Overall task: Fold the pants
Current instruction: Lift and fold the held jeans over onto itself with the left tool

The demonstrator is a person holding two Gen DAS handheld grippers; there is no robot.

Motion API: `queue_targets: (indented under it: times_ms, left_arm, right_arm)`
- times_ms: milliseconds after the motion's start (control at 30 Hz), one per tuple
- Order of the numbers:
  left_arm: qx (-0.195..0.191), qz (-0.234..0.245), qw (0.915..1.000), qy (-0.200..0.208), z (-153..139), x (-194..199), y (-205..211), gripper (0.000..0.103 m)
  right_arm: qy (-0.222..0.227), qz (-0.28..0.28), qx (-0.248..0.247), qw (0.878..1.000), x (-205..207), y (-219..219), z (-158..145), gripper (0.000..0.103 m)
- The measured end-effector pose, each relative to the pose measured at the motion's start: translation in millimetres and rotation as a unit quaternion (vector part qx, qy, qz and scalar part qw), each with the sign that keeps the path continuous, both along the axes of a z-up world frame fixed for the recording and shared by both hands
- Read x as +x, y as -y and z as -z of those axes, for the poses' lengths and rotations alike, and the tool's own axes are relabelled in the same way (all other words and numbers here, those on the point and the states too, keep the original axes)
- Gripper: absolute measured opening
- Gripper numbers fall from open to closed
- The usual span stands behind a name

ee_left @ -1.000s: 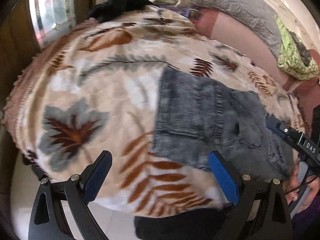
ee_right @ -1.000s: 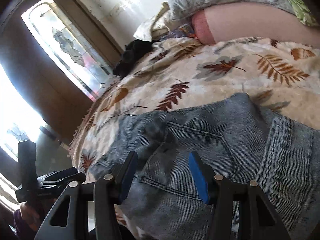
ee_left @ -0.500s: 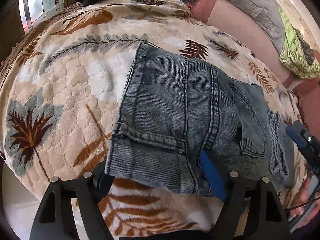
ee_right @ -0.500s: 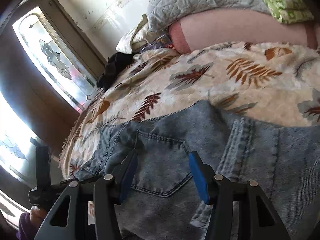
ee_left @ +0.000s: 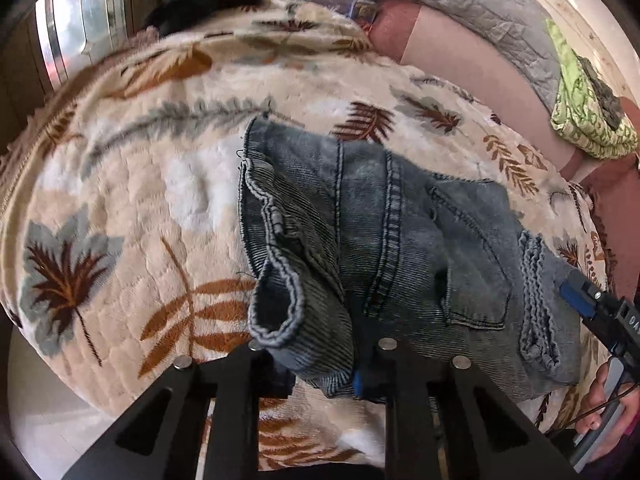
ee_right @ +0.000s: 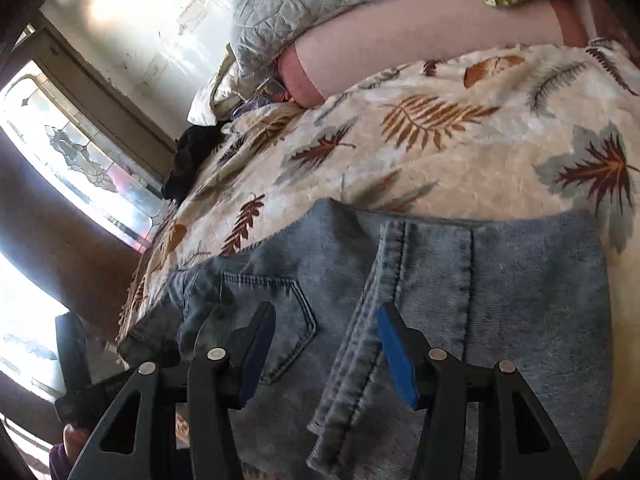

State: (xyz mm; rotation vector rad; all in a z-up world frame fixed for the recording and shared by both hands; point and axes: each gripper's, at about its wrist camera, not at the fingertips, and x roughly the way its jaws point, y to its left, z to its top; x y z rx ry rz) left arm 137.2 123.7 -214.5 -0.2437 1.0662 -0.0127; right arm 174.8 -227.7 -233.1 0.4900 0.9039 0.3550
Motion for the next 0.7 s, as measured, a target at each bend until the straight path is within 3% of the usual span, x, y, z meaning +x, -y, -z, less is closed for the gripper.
queue_targets:
  times_ms: [33, 100, 200, 300, 367, 467, 700]
  left_arm:
    - [0.001, 0.001, 1.0, 0.003, -3, -1, 1, 0.02]
    - [0.002, 0.002, 1.0, 0.008, -10, -3, 2, 0.019]
    - [0.01, 0.005, 0.9998, 0.015, -19, -5, 7, 0.019]
    - [0.018, 0.01, 0.9995, 0.025, -30, -6, 16, 0.019]
    - [0.028, 0.021, 0.9987, 0.038, -41, -9, 26, 0.019]
    - [0.045, 0.044, 0.9964, 0.057, -61, -15, 45, 0.019]
    - [0.075, 0.116, 0.9846, 0.107, -108, -29, 105, 0.019]
  right_arm:
    - [0.001, 0.0, -0.008, 1.0, -2, 1, 0, 0.054]
    - [0.015, 0.005, -0.029, 0.999, -7, 4, -5, 0.037]
    - [0.011, 0.003, -0.049, 0.999, -8, 6, -2, 0.036]
    - [-0.094, -0.031, -0.092, 0.991, 4, -7, 37, 0.037]
    - [-0.067, -0.035, -0.099, 0.992, 0, -8, 26, 0.036]
    - [-0.041, -0.009, -0.061, 0.997, -5, 11, 13, 0.036]
    - [-0.06, 0.114, 0.027, 0.991, -14, 87, 13, 0.036]
